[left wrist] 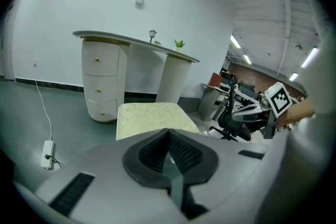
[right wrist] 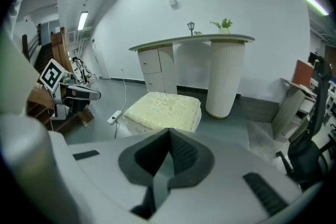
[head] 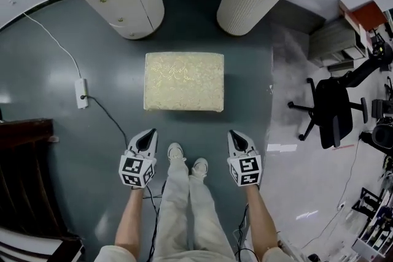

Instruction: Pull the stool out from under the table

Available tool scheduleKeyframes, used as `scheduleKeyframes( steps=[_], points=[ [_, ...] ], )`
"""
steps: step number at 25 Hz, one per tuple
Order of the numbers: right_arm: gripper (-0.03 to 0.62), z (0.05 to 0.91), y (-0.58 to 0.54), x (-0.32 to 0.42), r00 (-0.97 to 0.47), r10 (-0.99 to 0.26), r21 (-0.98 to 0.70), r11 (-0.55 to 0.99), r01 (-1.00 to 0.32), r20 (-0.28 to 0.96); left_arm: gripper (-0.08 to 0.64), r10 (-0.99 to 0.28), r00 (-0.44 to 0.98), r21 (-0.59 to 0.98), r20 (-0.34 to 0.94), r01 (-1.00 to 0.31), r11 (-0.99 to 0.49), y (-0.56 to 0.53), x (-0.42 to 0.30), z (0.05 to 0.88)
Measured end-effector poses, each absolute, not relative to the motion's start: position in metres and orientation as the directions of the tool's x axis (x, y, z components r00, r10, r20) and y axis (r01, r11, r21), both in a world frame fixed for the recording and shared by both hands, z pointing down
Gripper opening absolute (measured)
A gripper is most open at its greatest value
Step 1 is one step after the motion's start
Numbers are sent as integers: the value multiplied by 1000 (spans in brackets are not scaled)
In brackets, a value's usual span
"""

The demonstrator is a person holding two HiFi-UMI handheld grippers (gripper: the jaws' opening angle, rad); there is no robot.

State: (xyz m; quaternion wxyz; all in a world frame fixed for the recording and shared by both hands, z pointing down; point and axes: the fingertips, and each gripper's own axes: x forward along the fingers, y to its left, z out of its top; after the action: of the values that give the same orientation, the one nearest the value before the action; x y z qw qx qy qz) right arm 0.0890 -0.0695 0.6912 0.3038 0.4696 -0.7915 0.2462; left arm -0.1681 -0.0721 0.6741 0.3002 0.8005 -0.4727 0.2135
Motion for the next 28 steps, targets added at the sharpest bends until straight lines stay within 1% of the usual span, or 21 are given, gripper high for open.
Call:
scheduleKeyframes(
  steps=[7, 14, 22, 28],
  points=[
    [-3, 599, -73, 104, -371, -647, -97, 418, -903, 666, 11, -652, 482, 245, 585, -872, -424, -79, -145, 572],
    [-3, 507, -78, 118, -361, -706, -78, 399, -913, 609, 11, -712, 463, 229, 528, -885, -406, -86, -143, 471],
    [-3, 417, -75, 126, -347, -757, -55, 382, -922, 554, 10, -747, 462, 224, 478, -887, -405, -84, -138, 387],
    [-3, 360, -70, 135, -339, -792, -33, 375, -926, 508, 11, -765, 482, 212, 428, -876, -433, -81, -130, 338]
  ],
)
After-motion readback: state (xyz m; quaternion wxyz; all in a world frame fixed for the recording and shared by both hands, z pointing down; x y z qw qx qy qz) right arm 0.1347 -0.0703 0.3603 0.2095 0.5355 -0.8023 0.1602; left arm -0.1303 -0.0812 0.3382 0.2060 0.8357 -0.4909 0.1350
